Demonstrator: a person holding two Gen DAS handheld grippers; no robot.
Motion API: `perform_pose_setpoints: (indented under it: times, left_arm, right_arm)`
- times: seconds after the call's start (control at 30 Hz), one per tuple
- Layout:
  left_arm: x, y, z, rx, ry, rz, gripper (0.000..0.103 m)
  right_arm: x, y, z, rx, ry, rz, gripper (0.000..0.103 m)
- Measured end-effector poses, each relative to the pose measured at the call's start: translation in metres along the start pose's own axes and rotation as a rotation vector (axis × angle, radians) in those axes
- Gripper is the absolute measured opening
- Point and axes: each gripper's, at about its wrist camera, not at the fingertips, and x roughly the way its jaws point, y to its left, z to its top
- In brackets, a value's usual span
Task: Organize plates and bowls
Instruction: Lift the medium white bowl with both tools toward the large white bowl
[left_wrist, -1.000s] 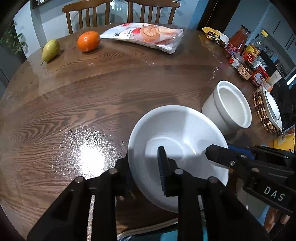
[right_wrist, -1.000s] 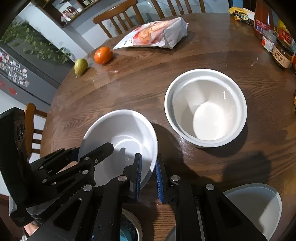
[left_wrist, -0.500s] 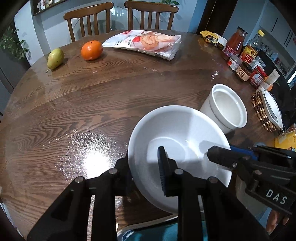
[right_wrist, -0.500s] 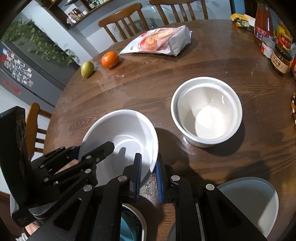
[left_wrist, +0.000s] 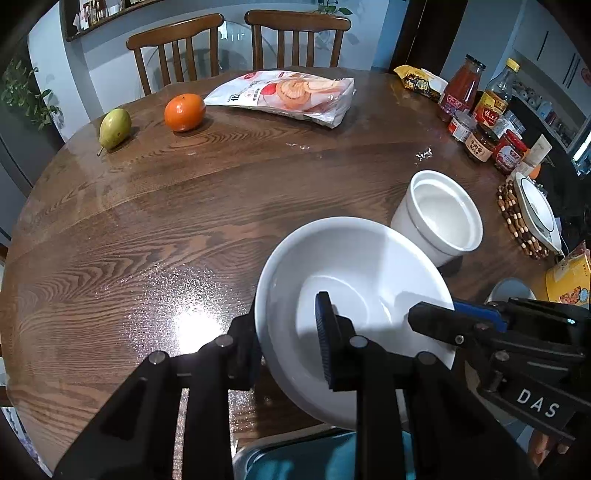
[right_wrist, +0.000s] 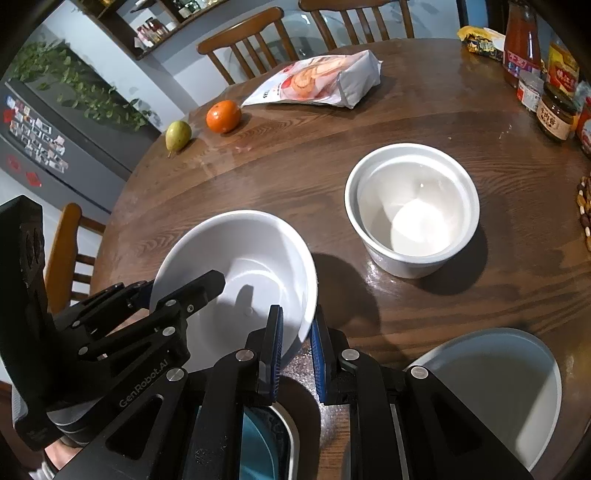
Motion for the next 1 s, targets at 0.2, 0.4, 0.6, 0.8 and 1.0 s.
perform_pose_setpoints:
  times: [0.2, 0.4, 0.6, 0.8, 1.0]
  left_arm:
    - [-0.008, -0.002, -0.001, 0.002, -0.018, 0.008, 0.022]
    - [-0.017, -0.004, -0.004, 0.004, -0.033, 0.020, 0.022]
    - [-0.024, -0.007, -0.006, 0.003, -0.045, 0.025, 0.022]
    - [-0.034, -0.012, -0.009, 0.005, -0.062, 0.038, 0.022]
    - [-0.045, -0.018, -0.012, 0.003, -0.085, 0.056, 0.022]
  right_arm:
    - [-0.006, 0.002, -0.001, -0.007, -0.010, 0.005, 0.017]
    - [-0.010, 0.004, -0.005, -0.017, -0.013, 0.013, 0.017]
    - [-0.016, 0.004, -0.007, -0.023, -0.025, 0.020, 0.017]
    - [-0.027, 0.006, -0.010, -0.038, -0.047, 0.030, 0.017]
    - [-0.033, 0.007, -0.012, -0.053, -0.055, 0.042, 0.017]
